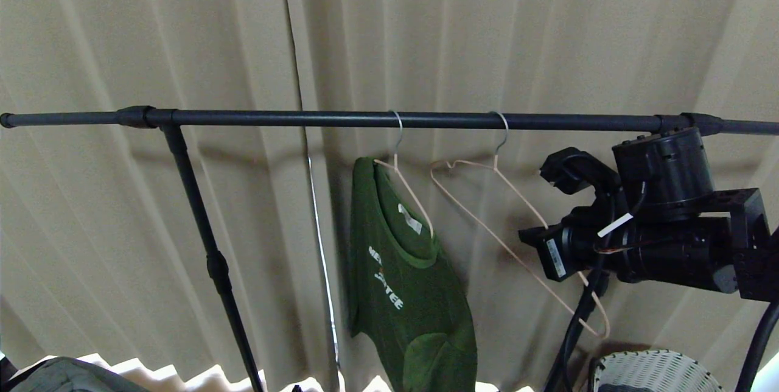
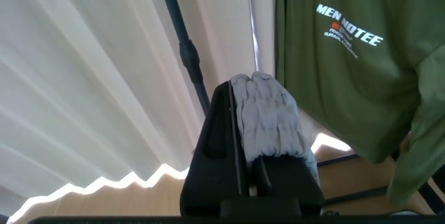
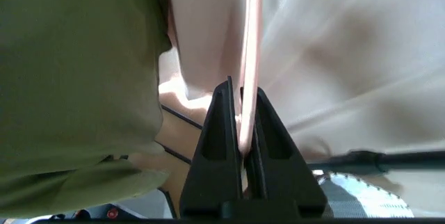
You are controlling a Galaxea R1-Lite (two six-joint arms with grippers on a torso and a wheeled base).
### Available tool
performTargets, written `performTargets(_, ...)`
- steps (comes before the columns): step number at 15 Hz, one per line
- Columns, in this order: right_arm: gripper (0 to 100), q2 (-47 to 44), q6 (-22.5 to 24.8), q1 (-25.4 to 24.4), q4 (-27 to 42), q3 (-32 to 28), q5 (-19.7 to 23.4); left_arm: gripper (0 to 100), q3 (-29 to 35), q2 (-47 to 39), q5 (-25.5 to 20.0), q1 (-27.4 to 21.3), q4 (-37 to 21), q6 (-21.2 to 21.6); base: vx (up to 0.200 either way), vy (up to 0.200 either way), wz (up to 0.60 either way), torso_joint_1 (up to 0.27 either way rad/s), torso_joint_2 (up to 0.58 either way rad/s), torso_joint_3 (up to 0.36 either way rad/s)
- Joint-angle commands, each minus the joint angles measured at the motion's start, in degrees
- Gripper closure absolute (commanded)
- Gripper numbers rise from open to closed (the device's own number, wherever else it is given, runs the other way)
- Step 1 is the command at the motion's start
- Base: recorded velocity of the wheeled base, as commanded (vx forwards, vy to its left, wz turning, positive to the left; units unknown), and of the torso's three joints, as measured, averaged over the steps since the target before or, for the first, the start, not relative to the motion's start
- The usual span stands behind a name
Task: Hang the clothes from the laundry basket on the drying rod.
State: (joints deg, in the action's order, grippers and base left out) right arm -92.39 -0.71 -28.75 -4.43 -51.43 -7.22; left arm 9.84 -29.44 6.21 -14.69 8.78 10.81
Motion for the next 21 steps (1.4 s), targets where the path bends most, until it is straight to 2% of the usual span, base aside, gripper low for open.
performTargets(1,100,1.4,0.0,0.0,-0.1,0.1,0.0,100,0.0,-0.1,0.0,0.0,0.0,0.0,0.0,0.0,0.0,0.0,0.0,0.0)
performTargets(5,100,5.2,-2.6,0.1,-0.1,0.4,-0.1,100,0.0,-0.1,0.0,0.0,0.0,0.0,0.0,0.0,0.0,0.0,0.0,0.0)
performTargets(9,100,8.1,-2.9,0.6,-0.1,0.8,-0.1,100,0.1,-0.1,0.1,0.0,0.0,0.0,0.0,0.0,0.0,0.0,0.0,0.0)
performTargets(12,100,10.7,-2.9,2.9,-0.1,1.9,-0.1,100,0.0,-0.2,0.0,0.0,0.0,0.0,0.0,0.0,0.0,0.0,0.0,0.0)
performTargets(18,100,20.9,-2.6,5.7,0.0,8.5,-0.3,100,0.0,-0.1,0.0,0.0,0.0,0.0,0.0,0.0,0.0,0.0,0.0,0.0)
performTargets(21,100,25.2,-2.6,5.7,3.4,10.2,-0.3,100,0.1,-0.3,0.0,0.0,0.0,0.0,0.0,0.0,0.0,0.0,0.0,0.0)
